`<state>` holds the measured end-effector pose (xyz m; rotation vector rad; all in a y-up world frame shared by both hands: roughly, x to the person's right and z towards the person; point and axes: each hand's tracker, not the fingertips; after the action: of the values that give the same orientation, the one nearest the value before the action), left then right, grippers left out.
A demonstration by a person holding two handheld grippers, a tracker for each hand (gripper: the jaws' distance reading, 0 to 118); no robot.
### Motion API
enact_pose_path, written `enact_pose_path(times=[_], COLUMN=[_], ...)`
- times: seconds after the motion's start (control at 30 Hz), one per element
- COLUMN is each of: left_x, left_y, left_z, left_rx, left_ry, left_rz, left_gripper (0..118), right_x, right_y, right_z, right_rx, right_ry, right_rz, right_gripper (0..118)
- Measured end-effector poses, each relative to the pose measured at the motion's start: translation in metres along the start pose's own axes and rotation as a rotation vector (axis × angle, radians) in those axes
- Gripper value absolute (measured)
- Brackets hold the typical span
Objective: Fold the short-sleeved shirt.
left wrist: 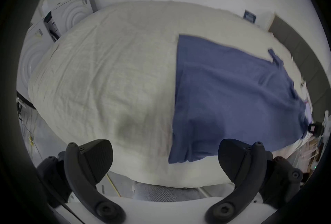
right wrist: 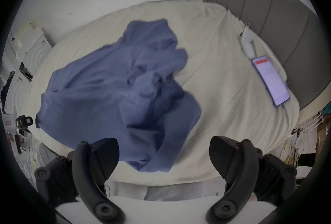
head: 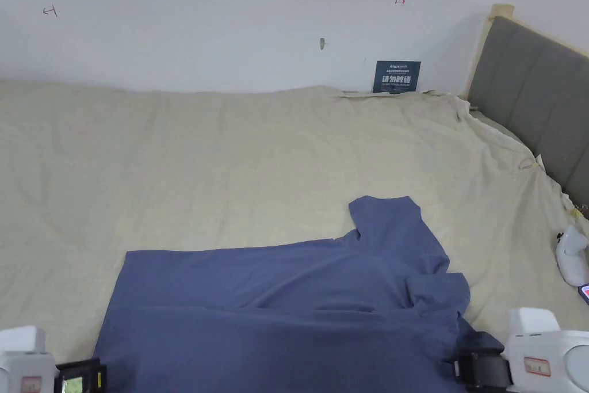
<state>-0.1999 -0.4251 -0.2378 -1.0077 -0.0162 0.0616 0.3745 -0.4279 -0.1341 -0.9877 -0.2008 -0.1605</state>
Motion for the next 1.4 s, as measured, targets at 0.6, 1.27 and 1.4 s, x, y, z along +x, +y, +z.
enact_pose_path(times=[0.6,1.27,1.4], left_x=[0.102,0.114,0.111], left_y=[0.052,0.032,0.034], left_z=[0.074,0.056,0.054], left_rx=[0.675,0.716,0.719], left_ry=[-0.107,-0.117,-0.122], left_rz=[-0.124,-0.189,-0.182], left_gripper=[66,0,0], right_x=[-0.075,-0.095,-0.093], right_y=[0.062,0.051,0.049], right_z=[0.084,0.076,0.072], right_rx=[0.624,0.689,0.675], right_ry=[0.027,0.061,0.066], right_rz=[0.07,0.079,0.066], right_gripper=[101,0,0])
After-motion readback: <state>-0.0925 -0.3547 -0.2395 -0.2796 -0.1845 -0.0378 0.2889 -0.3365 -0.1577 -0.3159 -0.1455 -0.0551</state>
